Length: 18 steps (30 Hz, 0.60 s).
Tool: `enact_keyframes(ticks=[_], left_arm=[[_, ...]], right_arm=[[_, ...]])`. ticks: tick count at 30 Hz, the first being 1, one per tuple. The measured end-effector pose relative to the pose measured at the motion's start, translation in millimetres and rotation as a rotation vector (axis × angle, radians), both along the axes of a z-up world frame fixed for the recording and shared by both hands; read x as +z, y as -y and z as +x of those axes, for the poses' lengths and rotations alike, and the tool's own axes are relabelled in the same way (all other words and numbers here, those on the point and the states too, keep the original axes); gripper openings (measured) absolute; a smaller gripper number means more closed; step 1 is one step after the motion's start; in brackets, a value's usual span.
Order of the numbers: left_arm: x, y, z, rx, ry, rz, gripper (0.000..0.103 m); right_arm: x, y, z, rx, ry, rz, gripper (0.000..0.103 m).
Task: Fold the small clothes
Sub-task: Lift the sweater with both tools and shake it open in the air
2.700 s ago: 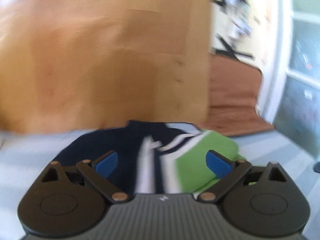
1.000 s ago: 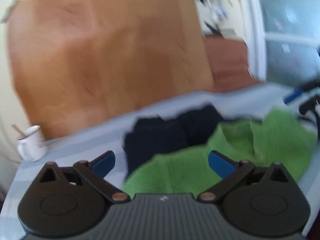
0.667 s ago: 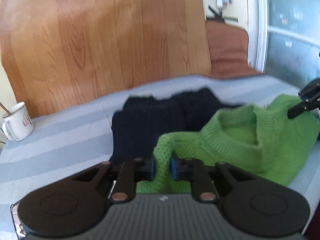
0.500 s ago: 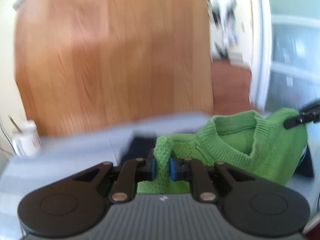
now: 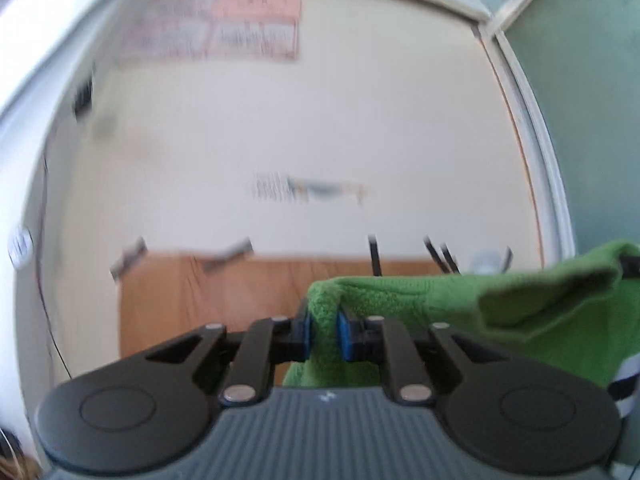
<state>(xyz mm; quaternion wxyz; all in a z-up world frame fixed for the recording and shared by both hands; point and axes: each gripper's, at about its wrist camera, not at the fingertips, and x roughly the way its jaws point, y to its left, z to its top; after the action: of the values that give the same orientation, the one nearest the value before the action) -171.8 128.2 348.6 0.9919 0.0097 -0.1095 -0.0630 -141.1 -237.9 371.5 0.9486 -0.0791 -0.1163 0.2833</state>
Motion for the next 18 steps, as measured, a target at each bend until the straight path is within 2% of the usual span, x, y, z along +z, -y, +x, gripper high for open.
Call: enact_keyframes(ticks=[4, 6, 8, 10, 13, 17, 18], left_arm=[[30, 13, -9, 0.051, 0.053, 0.012, 0.012], [33, 19, -2, 0.074, 0.047, 0.033, 0.012], [28, 24, 12, 0.085, 0.011, 0.052, 0.012], [8, 26, 43, 0.094, -0.061, 0.075, 0.012], [-32, 27, 99, 0.111, -0.200, 0.096, 0.012], [-93, 40, 200, 0.159, -0.390, 0.112, 0.013], [-118, 46, 230, 0.170, -0.441, 0.114, 0.017]], right_arm=[[30, 14, 2, -0.026, 0.059, -0.003, 0.010], [35, 17, 18, -0.025, 0.036, 0.003, 0.010], [28, 19, 36, -0.025, -0.013, 0.005, 0.010], [8, 23, 65, -0.017, -0.092, 0.012, 0.010], [-36, 20, 117, -0.019, -0.228, 0.000, 0.010], [-107, 3, 208, -0.078, -0.418, -0.010, 0.010], [-126, -8, 232, -0.104, -0.458, -0.012, 0.010]])
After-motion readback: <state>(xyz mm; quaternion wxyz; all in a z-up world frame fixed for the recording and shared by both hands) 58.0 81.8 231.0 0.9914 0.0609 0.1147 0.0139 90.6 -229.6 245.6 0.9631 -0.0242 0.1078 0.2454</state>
